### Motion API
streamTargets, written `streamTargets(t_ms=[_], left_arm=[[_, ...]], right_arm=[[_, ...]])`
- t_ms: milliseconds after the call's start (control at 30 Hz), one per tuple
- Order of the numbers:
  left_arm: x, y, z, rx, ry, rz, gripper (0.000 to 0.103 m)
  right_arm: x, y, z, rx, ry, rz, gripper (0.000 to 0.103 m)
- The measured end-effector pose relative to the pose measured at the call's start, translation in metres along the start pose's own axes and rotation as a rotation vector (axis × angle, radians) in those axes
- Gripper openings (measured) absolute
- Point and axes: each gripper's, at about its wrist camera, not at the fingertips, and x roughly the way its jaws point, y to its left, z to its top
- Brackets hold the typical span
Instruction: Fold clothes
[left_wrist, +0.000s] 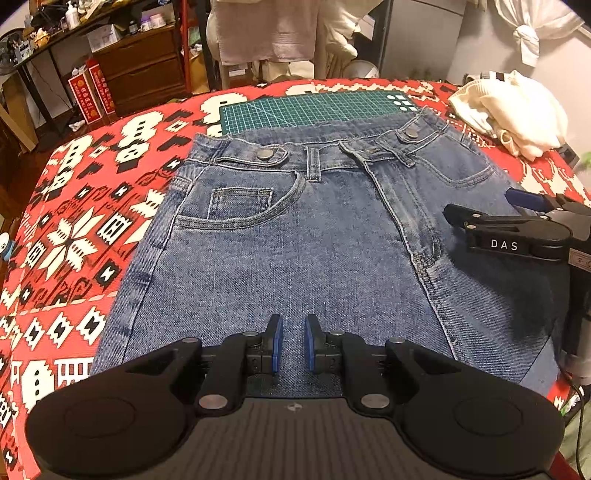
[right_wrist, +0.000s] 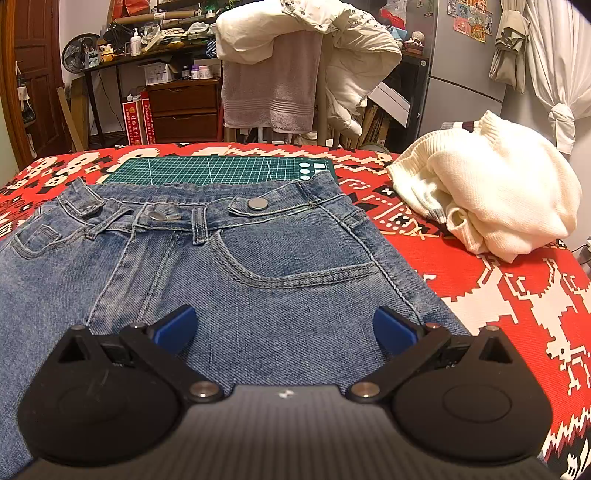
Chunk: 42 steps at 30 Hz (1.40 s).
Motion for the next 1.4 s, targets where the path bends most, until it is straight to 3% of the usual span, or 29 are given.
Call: streamTargets(t_ms=[633, 1100, 1400], left_arm=[[-0.003, 0.010, 0.008, -0.111, -0.062, -0.029, 0.012], [0.020, -0.008, 0.026, -0.114, -0.067, -0.062, 0.012], [0.022, -0.014, 0.011, -0.095, -0.044, -0.049, 0.013]], right_arm=[[0.000, 0.000, 0.000, 0.000, 0.001, 0.000, 0.103], [0.000, 0.000, 0.001, 0.001, 0.002, -0.003, 0.103], [-0.012, -0.006, -0.003, -0.011, 0.051, 0.024, 0.103]])
